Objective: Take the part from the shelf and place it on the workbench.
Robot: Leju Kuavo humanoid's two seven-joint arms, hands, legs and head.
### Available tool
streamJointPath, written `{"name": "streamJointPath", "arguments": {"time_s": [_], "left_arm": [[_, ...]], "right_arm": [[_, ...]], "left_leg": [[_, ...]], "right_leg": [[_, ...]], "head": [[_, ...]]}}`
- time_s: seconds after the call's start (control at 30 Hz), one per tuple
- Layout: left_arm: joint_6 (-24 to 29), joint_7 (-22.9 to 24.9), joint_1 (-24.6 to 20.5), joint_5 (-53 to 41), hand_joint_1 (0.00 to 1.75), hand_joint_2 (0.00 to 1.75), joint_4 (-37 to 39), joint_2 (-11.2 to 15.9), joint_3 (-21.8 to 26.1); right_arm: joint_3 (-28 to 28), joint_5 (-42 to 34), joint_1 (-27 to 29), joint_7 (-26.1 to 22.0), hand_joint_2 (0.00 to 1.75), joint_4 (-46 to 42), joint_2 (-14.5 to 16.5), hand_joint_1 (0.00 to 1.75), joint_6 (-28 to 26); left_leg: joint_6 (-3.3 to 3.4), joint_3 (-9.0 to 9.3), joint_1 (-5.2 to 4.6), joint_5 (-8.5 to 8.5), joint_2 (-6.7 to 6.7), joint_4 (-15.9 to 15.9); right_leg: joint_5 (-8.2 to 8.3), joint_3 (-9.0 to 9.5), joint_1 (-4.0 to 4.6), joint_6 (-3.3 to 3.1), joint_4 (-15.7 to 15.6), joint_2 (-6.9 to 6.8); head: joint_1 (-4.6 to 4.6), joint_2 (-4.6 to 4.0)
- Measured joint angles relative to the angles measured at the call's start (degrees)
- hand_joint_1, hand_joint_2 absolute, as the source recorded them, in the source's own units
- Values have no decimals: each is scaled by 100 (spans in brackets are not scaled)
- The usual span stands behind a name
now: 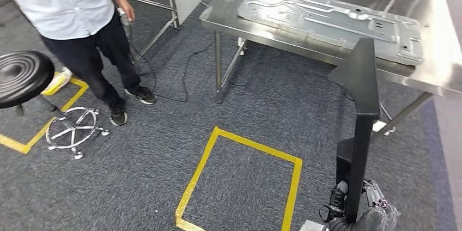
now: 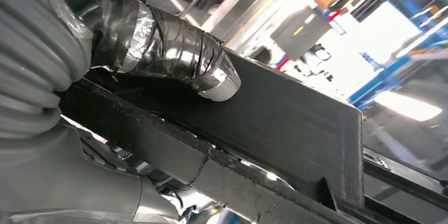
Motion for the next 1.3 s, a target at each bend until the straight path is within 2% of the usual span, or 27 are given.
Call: {"name": "streamJointPath", "arguments": {"time_s": [0.03, 0.07, 0.13, 0.2, 0.27, 0.3, 0.37, 0.43, 0.47, 0.5, 0.53, 0.57, 0.6, 0.67, 0.7, 0.8, 0.83, 0.9, 0.97, 1.0, 1.03, 1.07, 1.1, 1.17, 1.2, 1.27, 1.3], "left_arm": [[0, -1, -3, -1, 0, 175, 0, 0, 0], [-1, -1, -8, -1, 0, 175, 0, -2, 0], [-2, -3, -12, -2, 0, 175, 0, -5, 0], [-2, -4, -22, -1, 0, 175, 0, -5, 0], [-2, -5, -43, -1, 0, 175, 0, -6, 0], [-3, -6, -53, -1, 0, 175, 0, -6, 0], [-7, -9, -56, -1, 0, 175, 0, -6, 0], [-17, -15, -35, 0, 0, 175, 0, -5, 0], [-29, -20, -22, 0, 0, 175, 0, -5, 0], [-46, -29, -10, 0, 0, 175, 0, -5, 0], [-74, -45, -4, 0, 0, 175, 0, -4, 0], [-108, -67, -2, -1, 0, 175, 0, -2, 0], [-149, -90, -3, -2, 0, 175, 0, 0, 0], [-210, -136, -10, -10, 0, 175, 0, 3, 0], [-226, -155, -15, -14, 0, 175, 0, 4, 0], [-234, -184, -24, -21, 0, 175, 0, 8, 0], [-237, -187, -23, -22, 0, 175, 0, 9, 0], [-254, -194, -23, -22, 0, 175, 0, 10, 0], [-289, -203, -14, -24, 0, 175, 0, 13, 0], [-303, -207, -8, -26, 0, 175, 0, 15, 0], [-316, -213, -5, -29, 0, 175, 0, 18, 0], [-323, -217, -5, -32, 0, 175, 0, 20, 0], [-325, -223, -6, -34, 0, 175, 0, 20, 0], [-328, -232, -8, -35, 0, 175, 0, 19, 0], [-328, -235, -8, -35, 0, 175, 0, 19, 0], [-328, -239, -12, -35, 0, 175, 0, 19, 0], [-328, -239, -15, -35, 0, 175, 0, 19, 0]], "right_arm": [[1, 2, 2, 4, 175, 6, -1, 175, 0], [2, 6, 2, 9, 175, 10, -1, 175, 0], [8, 14, -3, 15, 175, 12, -2, 175, 1], [16, 17, -6, 23, 175, 12, -3, 175, 1], [20, 18, 1, 33, 175, 11, -4, 175, -1], [20, 17, 6, 37, 175, 11, -4, 175, -1], [27, 17, 5, 43, 175, 10, -5, 175, -1], [45, 16, -4, 60, 175, 12, -5, 175, 0], [56, 12, -5, 81, 175, 16, -8, 175, 1], [64, 8, -5, 112, 175, 23, -16, 175, 1], [74, 5, -5, 153, 175, 34, -29, 175, 1], [89, 13, -5, 198, 175, 49, -50, 175, 1], [110, 35, -6, 243, 175, 64, -76, 175, 1], [172, 113, -15, 308, 175, 95, -130, 175, 1], [201, 157, -20, 322, 175, 108, -150, 175, 1], [250, 237, -26, 343, 175, 137, -194, 175, 1], [256, 254, -28, 352, 175, 143, -209, 175, 1], [261, 314, -44, 367, 175, 153, -232, 175, 1], [262, 391, -58, 371, 175, 176, -246, 175, 1], [263, 413, -58, 373, 175, 193, -253, 175, 1], [263, 425, -58, 375, 175, 210, -261, 175, 1], [264, 430, -58, 379, 175, 223, -268, 175, 1], [267, 432, -58, 381, 175, 232, -273, 175, 1], [276, 437, -68, 383, 175, 239, -277, 175, 1], [285, 438, -73, 382, 175, 240, -279, 175, 1], [305, 439, -75, 383, 175, 243, -282, 175, 1], [312, 439, -73, 383, 175, 243, -284, 175, 1]], "left_leg": [[-8, 12, 0, -15, 74, 3], [-21, 34, 0, -35, 141, 5], [-67, 85, -16, -86, 256, 12], [-128, 127, -44, -128, 345, 10], [-187, 172, -54, -153, 426, -10], [-219, 187, -46, -188, 388, 10], [-264, 61, -24, -409, 136, 326], [-275, -302, -15, -771, -112, 1067], [-278, -495, -14, -888, -153, 1428], [-280, -625, -15, -899, -169, 1634], [-279, -657, -15, -789, -173, 1622], [-274, -588, -13, -582, -177, 1392], [-262, -447, -11, -337, -194, 1010], [-224, -205, -19, -51, -248, 364], [-200, -152, -24, -12, -271, 212], [-95, -140, -33, 13, -264, 153], [-52, -134, -28, 34, -251, 130], [5, -129, -17, 62, -217, 96], [29, -135, -26, 45, -179, 93], [35, -132, -30, 33, -161, 94], [38, -123, -31, 17, -148, 94], [32, -105, -31, 7, -140, 94], [21, -80, -31, -6, -136, 94], [-22, -40, -43, -37, -130, 96], [-51, -31, -50, -48, -127, 94], [-116, -16, -58, -64, -113, 68], [-148, -2, -55, -77, -104, 61]], "right_leg": [[111, 48, -9, 5, -93, -21], [303, 216, -15, -1, -406, -75], [595, 615, 13, -48, -1162, -315], [647, 780, 63, -118, -1499, -445], [648, 770, 74, -181, -1515, -338], [658, 774, 61, -209, -1534, -280], [681, 788, 29, -279, -1573, -165], [677, 789, 31, -328, -1575, -62], [670, 789, 36, -342, -1569, -10], [663, 794, 41, -351, -1561, 41], [653, 803, 43, -354, -1551, 87], [642, 817, 43, -349, -1539, 129], [626, 830, 41, -335, -1525, 162], [595, 827, 56, -283, -1479, 206], [589, 816, 64, -252, -1465, 218], [589, 801, 54, -159, -1456, 221], [534, 775, 48, -128, -1389, 182], [260, 579, 34, -76, -951, 75], [-51, 233, 26, -35, -244, 17], [-100, 116, 22, -23, -9, 9], [-38, 97, 20, -19, 25, 4], [118, 194, 19, -26, -166, -5], [325, 389, 21, -45, -540, -23], [554, 754, 50, -106, -1252, -80], [575, 845, 69, -140, -1441, -100], [540, 864, 102, -202, -1514, -91], [543, 886, 85, -234, -1541, -79]], "head": [[1, 0], [0, 0], [0, 0], [-4, 0], [-7, 0], [-7, 0], [-10, 0], [-13, 0], [-14, 0], [-14, 0], [-14, 0], [-14, 0], [-14, 0], [-11, 0], [-9, 0], [-7, 0], [-4, 0], [-1, 0], [-1, 0], [-1, 0], [-1, 0], [-1, 0], [-1, 0], [-2, 0], [-3, 0], [-3, 0], [-5, 0]]}}
